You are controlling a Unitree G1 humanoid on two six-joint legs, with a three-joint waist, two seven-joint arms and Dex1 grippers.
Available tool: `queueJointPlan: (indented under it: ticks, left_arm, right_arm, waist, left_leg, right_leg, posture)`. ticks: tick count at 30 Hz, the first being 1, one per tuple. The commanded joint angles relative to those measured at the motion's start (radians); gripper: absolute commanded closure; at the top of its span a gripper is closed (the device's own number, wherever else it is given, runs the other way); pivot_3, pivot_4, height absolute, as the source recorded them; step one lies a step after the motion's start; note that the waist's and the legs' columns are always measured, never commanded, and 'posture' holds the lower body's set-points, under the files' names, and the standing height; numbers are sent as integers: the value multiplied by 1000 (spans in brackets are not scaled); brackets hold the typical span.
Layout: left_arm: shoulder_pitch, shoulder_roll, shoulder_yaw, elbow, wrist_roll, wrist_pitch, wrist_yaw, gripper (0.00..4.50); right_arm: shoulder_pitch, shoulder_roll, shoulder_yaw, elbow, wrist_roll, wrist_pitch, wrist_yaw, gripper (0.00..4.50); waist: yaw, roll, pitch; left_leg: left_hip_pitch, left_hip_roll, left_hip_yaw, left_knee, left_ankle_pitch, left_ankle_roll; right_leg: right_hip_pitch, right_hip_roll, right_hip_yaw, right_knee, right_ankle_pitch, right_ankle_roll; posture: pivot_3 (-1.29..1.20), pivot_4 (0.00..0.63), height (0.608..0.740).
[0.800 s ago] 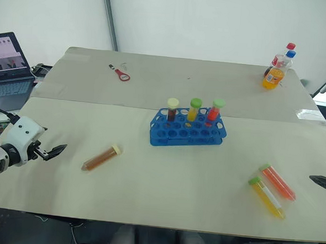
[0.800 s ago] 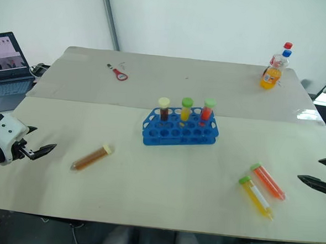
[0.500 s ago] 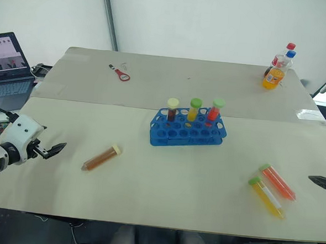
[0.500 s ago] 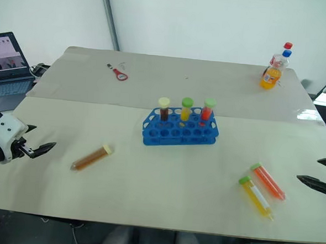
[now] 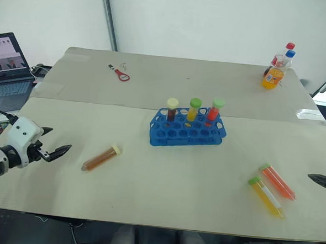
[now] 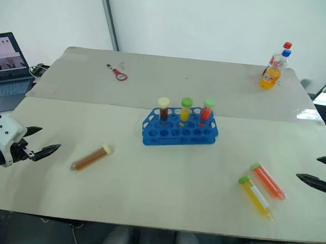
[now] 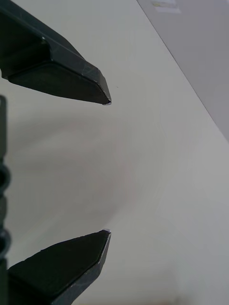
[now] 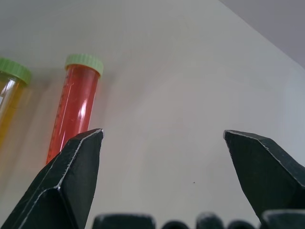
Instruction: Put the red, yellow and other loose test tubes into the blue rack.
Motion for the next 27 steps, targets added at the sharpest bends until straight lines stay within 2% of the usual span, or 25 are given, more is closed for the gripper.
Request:
queueJointPlan:
  ticks: [1, 8, 14, 17, 21, 27]
  left_arm:
    - [-23, 7, -9, -134, -24, 10, -11, 41]
    - [-192, -72, -234, -468, -164, 199, -55, 41]
    - [-375, -121, -456, -572, -178, 282, -133, 41]
    - [-452, -147, -544, -571, -148, 268, -175, 41]
    - [-530, -208, -618, -548, -119, 247, -190, 41]
    - [-577, -291, -691, -523, -70, 206, -200, 41]
  right_arm:
    - [-30, -35, -3, -22, 9, 12, 3, 0]
    - [-69, -60, 26, -96, 35, 80, 40, 0]
    - [-28, -68, 47, -340, 95, 310, 56, 0]
    - [-31, -101, 139, -433, 48, 403, 11, 0]
    - [-119, -132, 304, -447, -13, 481, -34, 0]
    - [-329, -94, 550, -339, -125, 595, -69, 0]
  waist:
    - [2, 0, 0]
    - [7, 1, 0]
    - [-2, 2, 0]
    - [-2, 2, -1]
    - [2, 2, 0]
    - [3, 3, 0]
  left_leg:
    - [0, 0, 0, 0, 0, 0]
    - [-1, -1, 0, 2, 0, 0]
    - [-1, 0, -1, 2, 0, 0]
    - [-1, -1, -1, 3, 0, 0]
    - [-1, -1, -1, 5, 0, 0]
    - [-3, -1, -1, 6, 0, 0]
  right_leg:
    - [0, 0, 0, 0, 0, 0]
    - [1, -1, 0, 1, 0, 0]
    - [0, 1, 1, 2, 0, 0]
    - [0, 1, 1, 3, 0, 0]
    - [1, 1, 1, 3, 0, 1]
    - [-1, 1, 0, 2, 0, 1]
  posture:
    - [0, 150, 719]
    - [0, 150, 719]
    - [0, 150, 719]
    - [0, 150, 719]
    - [0, 150, 719]
    - [0, 150, 719]
